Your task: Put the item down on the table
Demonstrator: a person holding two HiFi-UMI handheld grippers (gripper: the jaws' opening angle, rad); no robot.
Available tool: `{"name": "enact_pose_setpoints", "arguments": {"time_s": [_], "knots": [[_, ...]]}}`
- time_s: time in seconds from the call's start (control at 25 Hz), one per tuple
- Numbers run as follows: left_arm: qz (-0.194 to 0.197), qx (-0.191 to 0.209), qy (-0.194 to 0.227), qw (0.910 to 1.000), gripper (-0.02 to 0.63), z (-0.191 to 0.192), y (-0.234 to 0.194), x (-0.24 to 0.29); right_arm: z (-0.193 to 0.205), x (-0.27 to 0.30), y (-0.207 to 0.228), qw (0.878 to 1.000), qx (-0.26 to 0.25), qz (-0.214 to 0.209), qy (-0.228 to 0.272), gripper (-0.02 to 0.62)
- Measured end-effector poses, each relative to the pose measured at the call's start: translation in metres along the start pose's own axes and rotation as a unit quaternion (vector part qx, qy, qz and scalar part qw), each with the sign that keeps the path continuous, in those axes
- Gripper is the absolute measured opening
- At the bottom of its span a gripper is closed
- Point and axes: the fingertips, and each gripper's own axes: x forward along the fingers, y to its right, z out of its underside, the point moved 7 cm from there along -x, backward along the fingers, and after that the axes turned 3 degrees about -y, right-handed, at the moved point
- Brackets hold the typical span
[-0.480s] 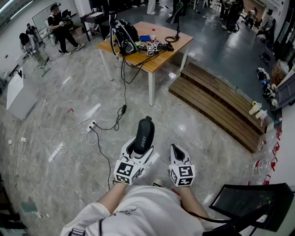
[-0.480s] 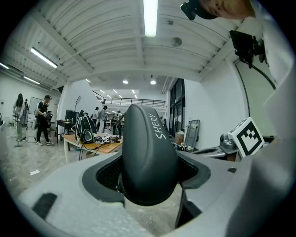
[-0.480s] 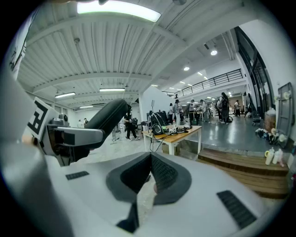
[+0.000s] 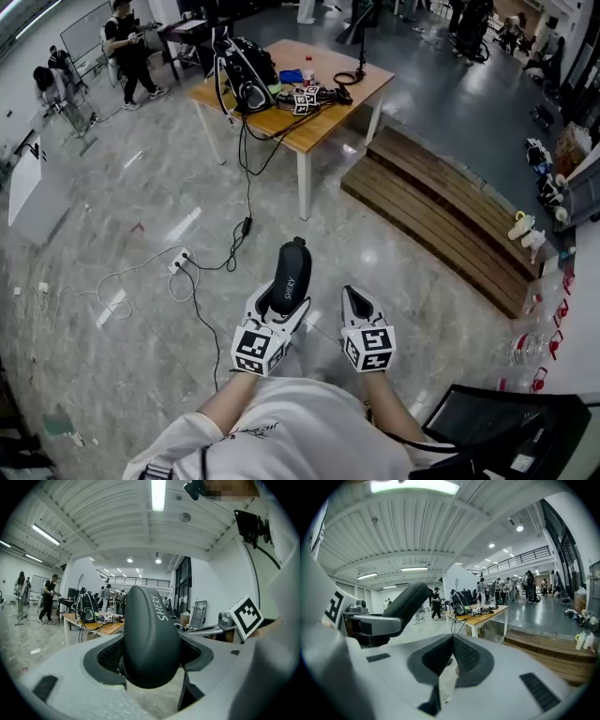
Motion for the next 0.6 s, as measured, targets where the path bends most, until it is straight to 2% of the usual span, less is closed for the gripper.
{"name": "enact_pose_setpoints", "arguments": {"time_s": [0.24, 0.6], "knots": [[0.014, 0.001, 0.006, 0.9999, 0.334, -0.017, -0.070, 0.088, -0.029, 0.096, 0.039, 1.000, 0.002, 0.012, -0.003, 0.005], [0.024, 0.026, 0.021, 0.9991, 0.334, -0.090, -0.211, 0.207, -0.122, 0.253, 0.083, 0.999, 0.007, 0.033, 0.014, 0.005]]}}
